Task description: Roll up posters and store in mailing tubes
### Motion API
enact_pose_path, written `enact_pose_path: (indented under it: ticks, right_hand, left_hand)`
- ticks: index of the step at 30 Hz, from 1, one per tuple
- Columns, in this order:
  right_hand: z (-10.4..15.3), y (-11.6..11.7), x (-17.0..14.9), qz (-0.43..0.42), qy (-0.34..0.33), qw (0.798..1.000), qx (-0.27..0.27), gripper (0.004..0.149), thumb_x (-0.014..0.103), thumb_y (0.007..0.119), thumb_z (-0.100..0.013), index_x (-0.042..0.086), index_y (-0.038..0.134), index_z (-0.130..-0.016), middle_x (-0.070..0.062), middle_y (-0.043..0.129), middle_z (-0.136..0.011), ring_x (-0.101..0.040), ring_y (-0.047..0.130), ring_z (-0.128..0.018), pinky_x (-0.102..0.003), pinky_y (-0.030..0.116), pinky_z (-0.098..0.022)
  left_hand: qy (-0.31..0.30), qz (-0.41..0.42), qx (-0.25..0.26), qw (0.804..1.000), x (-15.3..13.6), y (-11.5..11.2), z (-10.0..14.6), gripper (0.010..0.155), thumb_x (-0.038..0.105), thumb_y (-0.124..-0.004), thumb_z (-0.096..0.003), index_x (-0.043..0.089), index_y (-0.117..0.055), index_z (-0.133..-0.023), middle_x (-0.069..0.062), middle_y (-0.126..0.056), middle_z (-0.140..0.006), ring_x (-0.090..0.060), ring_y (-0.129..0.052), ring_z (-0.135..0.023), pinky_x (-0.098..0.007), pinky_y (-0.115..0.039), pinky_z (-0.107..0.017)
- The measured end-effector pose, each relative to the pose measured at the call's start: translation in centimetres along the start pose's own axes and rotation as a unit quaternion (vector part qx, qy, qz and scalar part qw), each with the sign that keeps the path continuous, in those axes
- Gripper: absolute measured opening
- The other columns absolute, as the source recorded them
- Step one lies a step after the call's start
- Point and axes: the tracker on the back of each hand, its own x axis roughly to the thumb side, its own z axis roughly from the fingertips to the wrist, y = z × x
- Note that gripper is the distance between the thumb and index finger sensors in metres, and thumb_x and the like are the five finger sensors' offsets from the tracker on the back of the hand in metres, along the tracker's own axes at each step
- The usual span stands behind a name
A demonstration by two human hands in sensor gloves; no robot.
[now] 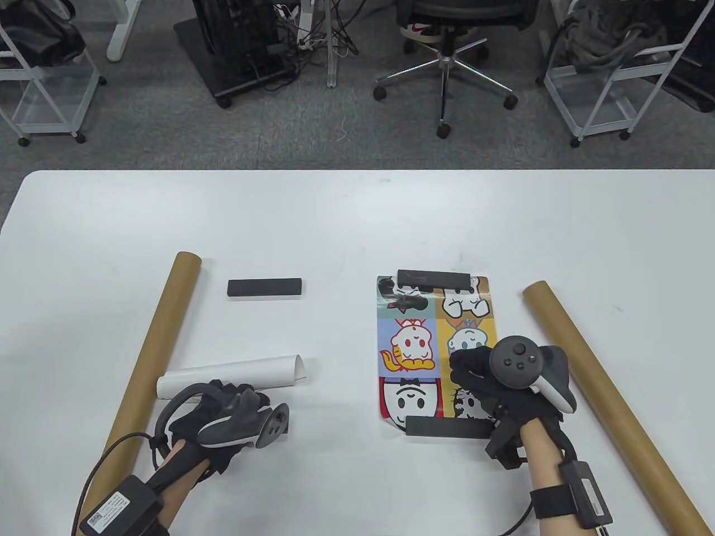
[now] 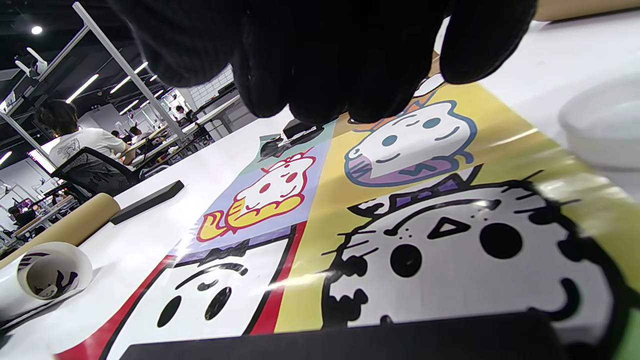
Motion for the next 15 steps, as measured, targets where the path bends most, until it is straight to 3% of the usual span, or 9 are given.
enact_pose_path:
  ticks: [12, 15]
  right_hand:
    - [0.0, 0.0, 0.1, 0.001, -0.003, 1.000, 0.000, 0.050, 0.039, 0.073, -0.050, 0.016, 0.073, -0.094, -0.016, 0.079, -0.098, -0.046, 0.079, -0.086, -0.071, 0.060, -0.066]
    - [0.0, 0.0, 0.1, 0.002, -0.003, 1.000, 0.000, 0.050, 0.039, 0.073, -0.050, 0.016, 0.073, -0.094, -0.016, 0.079, -0.098, -0.046, 0.079, -0.086, -0.071, 0.060, -0.066]
  left_hand:
    - [0.076, 0.064, 0.079, 0.992, -4.2, 3.4, 1.6, 0.062, 0.047, -0.083, -0.0466, 0.036, -0.068, -0.105, 0.003, -0.078, -0.110, -0.026, -0.088, -0.098, -0.053, -0.068, -0.081]
    - [0.105, 0.069, 0.062, 0.990, -5.1, 3.1, 1.4, 0.064, 0.047, -0.083, -0.0468, 0.034, -0.067, -0.107, 0.000, -0.076, -0.112, -0.029, -0.086, -0.100, -0.055, -0.066, -0.082]
